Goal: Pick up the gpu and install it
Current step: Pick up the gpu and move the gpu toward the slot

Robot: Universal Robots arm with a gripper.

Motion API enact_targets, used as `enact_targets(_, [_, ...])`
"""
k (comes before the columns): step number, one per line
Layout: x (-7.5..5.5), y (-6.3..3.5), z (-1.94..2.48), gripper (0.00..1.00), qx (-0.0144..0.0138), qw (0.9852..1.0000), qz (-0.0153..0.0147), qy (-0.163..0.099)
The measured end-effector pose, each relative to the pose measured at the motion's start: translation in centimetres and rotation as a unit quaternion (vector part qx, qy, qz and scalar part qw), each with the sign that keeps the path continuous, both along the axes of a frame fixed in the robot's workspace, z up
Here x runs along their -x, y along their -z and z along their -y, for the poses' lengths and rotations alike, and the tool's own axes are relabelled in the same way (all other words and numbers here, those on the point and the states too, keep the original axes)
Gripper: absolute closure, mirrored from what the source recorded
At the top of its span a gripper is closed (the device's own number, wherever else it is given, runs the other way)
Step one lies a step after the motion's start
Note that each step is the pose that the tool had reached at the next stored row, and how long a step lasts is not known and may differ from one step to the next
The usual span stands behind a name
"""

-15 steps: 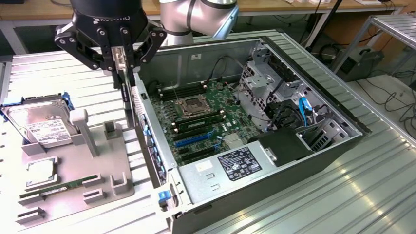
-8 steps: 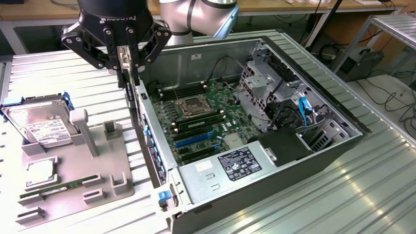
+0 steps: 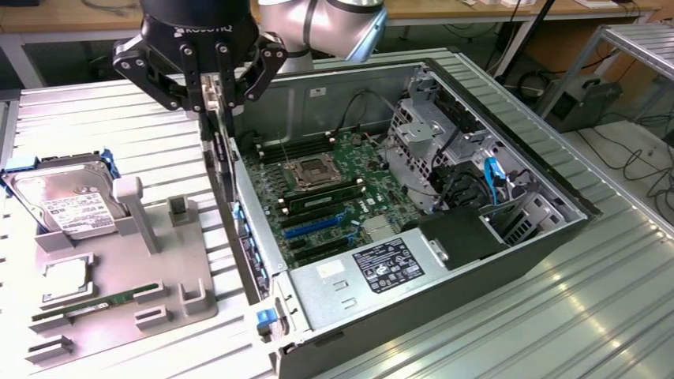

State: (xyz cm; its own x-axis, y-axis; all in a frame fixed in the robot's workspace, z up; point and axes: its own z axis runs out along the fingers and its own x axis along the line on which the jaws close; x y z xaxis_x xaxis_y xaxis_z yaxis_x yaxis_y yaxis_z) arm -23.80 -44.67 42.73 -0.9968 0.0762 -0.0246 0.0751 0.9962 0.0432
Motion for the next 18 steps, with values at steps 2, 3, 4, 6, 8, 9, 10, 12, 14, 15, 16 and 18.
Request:
enact_targets(2, [-0.3, 0.0, 0.0, 0.74, 0.0, 1.0, 0.0, 0.0])
enact_targets(3, [-0.4, 0.0, 0.0, 0.74, 0.0, 1.0, 0.0, 0.0])
enact_targets(4, [-0.6, 0.0, 0.0, 0.74, 0.0, 1.0, 0.0, 0.0])
enact_targets(6, [-0.9, 0.0, 0.0, 0.74, 0.0001, 1.0, 0.0, 0.0])
enact_targets(8, [-1.1, 0.0, 0.0, 0.74, 0.0001, 1.0, 0.0, 0.0])
enact_targets(9, [-1.2, 0.0, 0.0, 0.74, 0.0001, 1.0, 0.0, 0.0])
enact_targets(10, [-1.3, 0.01, 0.0, 0.74, 0.0001, 1.0, 0.0, 0.0])
enact_targets(12, [-1.5, 0.0, 0.0, 0.74, 0.0001, 1.0, 0.0, 0.0])
enact_targets(14, [-1.7, 0.01, 0.0, 0.74, 0.0002, 1.0, 0.0, 0.0])
enact_targets(15, [-1.8, 0.01, 0.0, 0.74, 0.0002, 1.0, 0.0, 0.0])
enact_targets(16, [-1.9, 0.01, 0.0, 0.74, 0.0002, 1.0, 0.0, 0.0])
enact_targets(18, [-2.2, 0.01, 0.0, 0.74, 0.0002, 1.0, 0.0, 0.0])
